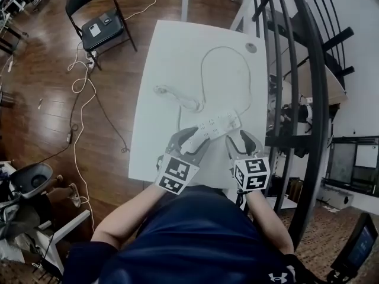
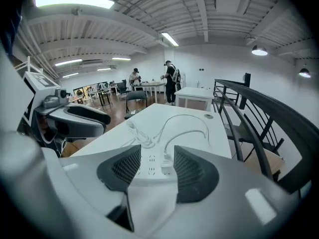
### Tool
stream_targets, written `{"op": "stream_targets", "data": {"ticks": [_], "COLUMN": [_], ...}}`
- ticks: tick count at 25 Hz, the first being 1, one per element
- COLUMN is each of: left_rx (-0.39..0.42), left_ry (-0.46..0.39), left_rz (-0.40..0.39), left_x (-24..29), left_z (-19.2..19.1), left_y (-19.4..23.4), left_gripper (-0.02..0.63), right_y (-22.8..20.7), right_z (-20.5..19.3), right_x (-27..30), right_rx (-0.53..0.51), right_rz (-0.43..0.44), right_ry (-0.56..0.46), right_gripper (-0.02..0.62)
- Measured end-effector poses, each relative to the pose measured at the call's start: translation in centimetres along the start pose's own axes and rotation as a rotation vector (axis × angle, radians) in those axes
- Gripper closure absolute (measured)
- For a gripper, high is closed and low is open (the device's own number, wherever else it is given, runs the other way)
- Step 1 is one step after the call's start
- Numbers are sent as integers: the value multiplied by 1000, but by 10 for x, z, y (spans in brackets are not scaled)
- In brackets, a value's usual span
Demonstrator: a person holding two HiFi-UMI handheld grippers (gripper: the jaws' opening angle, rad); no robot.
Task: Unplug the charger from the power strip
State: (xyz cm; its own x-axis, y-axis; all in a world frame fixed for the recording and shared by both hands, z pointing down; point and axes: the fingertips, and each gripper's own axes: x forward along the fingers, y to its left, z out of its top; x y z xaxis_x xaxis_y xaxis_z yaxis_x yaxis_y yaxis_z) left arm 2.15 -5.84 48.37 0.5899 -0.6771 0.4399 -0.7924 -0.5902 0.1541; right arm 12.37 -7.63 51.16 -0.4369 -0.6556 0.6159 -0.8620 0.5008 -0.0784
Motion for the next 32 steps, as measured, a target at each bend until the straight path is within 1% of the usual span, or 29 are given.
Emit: {"op": "stream_targets", "data": {"ticks": [2, 5, 8, 12, 14, 19, 22, 28, 32], "left_rx": [46, 80, 104, 145, 155, 182, 180, 168, 201], "left_ry": [28, 64, 109, 188, 210, 239, 256, 278, 290], "left_rz": [-5, -16, -29, -64, -77, -84, -84, -96, -88], "left_x": [14, 36, 57, 81, 90, 103, 104, 106, 107], "left_z": [-9, -20, -36, -61, -70, -85, -92, -99, -103], "left_y": [-1, -2, 0, -4, -4, 3, 4, 3, 3], "left_gripper": [422, 422, 422, 422, 422, 422, 422, 423, 428], "right_y": [-4, -12, -15, -16, -15, -14, -13, -16, -17], "right_z": [-6, -10, -15, -30, -37, -50, -57, -60, -58], "right_x": [13, 28, 47, 70, 80, 96, 100, 103, 101], "right_rx": [13, 14, -26, -84, -100, -122, -130, -151, -154], "right_rz": [-10, -32, -50, -59, -62, -81, -86, -120, -128], "right_ry": [29, 64, 102, 174, 205, 261, 282, 298, 292], "right_gripper": [382, 382, 382, 380, 380, 380, 382, 387, 409]}}
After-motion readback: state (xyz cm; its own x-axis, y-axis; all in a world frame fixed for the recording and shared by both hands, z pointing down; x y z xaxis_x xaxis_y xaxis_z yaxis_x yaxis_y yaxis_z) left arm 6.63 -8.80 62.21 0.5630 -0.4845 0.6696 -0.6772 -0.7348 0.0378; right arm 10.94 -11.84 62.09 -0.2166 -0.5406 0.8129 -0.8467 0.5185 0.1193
